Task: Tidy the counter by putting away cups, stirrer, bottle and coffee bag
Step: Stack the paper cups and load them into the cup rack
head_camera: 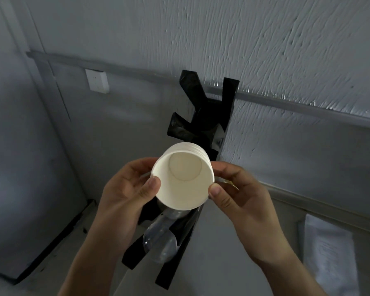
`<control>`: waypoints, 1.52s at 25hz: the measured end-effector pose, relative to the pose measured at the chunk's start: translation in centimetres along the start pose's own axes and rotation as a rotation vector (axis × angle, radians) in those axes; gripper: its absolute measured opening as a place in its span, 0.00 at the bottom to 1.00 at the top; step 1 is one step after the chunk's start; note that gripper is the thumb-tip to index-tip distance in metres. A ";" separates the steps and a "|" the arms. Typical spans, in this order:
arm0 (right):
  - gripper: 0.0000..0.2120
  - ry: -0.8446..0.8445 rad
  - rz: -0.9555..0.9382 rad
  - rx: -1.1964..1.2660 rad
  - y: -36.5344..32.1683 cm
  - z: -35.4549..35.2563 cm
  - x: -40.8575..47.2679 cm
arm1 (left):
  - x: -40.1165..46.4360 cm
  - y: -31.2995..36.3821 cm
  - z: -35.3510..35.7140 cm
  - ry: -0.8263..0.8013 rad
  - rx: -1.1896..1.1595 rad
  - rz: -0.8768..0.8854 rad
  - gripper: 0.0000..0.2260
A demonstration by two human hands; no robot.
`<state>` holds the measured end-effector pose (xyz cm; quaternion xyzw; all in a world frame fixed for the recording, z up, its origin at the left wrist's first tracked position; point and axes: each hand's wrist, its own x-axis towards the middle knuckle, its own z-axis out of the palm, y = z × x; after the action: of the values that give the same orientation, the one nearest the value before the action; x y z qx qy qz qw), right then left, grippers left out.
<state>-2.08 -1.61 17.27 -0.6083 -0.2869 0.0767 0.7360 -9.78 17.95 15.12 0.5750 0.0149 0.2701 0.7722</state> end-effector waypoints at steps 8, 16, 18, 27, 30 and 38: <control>0.16 0.113 -0.033 -0.113 1.5 1.3 1.4 | 1.8 -1.6 -1.6 0.036 0.040 -0.027 0.18; 0.15 0.199 -0.046 -0.168 3.3 2.6 1.8 | 3.0 -2.7 -2.0 0.284 0.148 0.043 0.12; 0.15 0.192 -0.039 -0.150 3.4 2.5 1.7 | 2.9 -2.8 -1.8 0.305 0.162 0.054 0.10; 0.12 0.163 0.000 -0.140 3.3 1.6 1.0 | 2.1 -3.3 -0.5 0.270 0.080 -0.022 0.10; 0.11 0.160 -0.004 -0.152 3.3 0.8 0.2 | 1.1 -3.3 -0.5 0.217 0.183 -0.040 0.13; 0.13 0.180 0.126 -0.262 5.6 -2.2 -4.8 | -3.8 -5.3 0.8 0.012 0.277 -0.148 0.12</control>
<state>-3.59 -4.31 10.17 -0.7203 -0.1887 0.0300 0.6669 -10.61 14.55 9.55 0.6716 0.0990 0.2111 0.7032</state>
